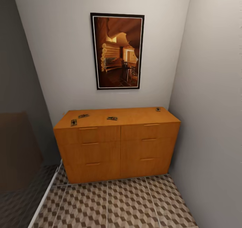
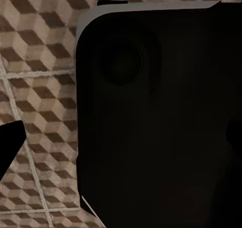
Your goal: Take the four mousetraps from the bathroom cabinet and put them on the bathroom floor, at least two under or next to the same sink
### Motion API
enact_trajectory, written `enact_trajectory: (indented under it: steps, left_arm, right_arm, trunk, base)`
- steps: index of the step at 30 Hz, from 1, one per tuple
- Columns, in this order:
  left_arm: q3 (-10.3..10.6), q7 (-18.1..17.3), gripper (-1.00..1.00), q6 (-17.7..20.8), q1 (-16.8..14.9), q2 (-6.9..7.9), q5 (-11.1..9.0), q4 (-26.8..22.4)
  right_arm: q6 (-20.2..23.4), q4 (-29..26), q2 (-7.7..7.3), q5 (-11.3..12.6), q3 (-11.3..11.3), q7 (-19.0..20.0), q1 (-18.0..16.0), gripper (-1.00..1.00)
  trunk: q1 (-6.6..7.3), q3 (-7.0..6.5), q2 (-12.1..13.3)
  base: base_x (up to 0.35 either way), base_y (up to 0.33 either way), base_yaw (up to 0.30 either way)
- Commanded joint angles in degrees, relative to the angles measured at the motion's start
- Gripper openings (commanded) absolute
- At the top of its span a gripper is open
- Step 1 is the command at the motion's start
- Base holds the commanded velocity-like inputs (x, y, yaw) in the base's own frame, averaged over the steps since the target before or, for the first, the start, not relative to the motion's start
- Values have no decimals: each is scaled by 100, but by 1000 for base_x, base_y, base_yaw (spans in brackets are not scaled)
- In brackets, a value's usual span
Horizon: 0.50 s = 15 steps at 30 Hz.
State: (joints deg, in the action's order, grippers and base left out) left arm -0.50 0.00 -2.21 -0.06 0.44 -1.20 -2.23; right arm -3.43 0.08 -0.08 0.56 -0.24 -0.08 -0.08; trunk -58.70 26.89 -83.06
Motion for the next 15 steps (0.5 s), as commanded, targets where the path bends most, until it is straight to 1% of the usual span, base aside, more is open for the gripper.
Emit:
enact_trajectory:
  steps: [1,4,7,10,15]
  left_arm:
    - [-3,0,100,-16,-1,0,-12,0]
    - [-3,-2,100,-16,-1,-1,-12,0]
    - [-3,-1,100,-16,-2,-2,-12,-1]
    - [-3,0,100,-16,-2,-1,-12,0]
    - [-3,-2,100,-16,-3,0,-12,-3]
  right_arm:
    - [-21,1,0,6,-2,-1,-1,100]
    - [-19,1,-1,7,-2,-1,-1,100]
    - [-18,1,1,8,-4,-1,-1,100]
    - [-18,1,0,11,-6,-1,-1,100]
    - [-18,1,2,13,-5,-1,-1,100]
  trunk:
    - [-3,4,-2]
    - [-3,4,-2]
    - [-3,4,-2]
    - [-3,4,-2]
    - [-3,4,-2]
  base:
    - [306,0,-239]
    - [297,0,-234]
    - [273,0,-159]
    - [225,0,-81]
    - [89,0,-28]
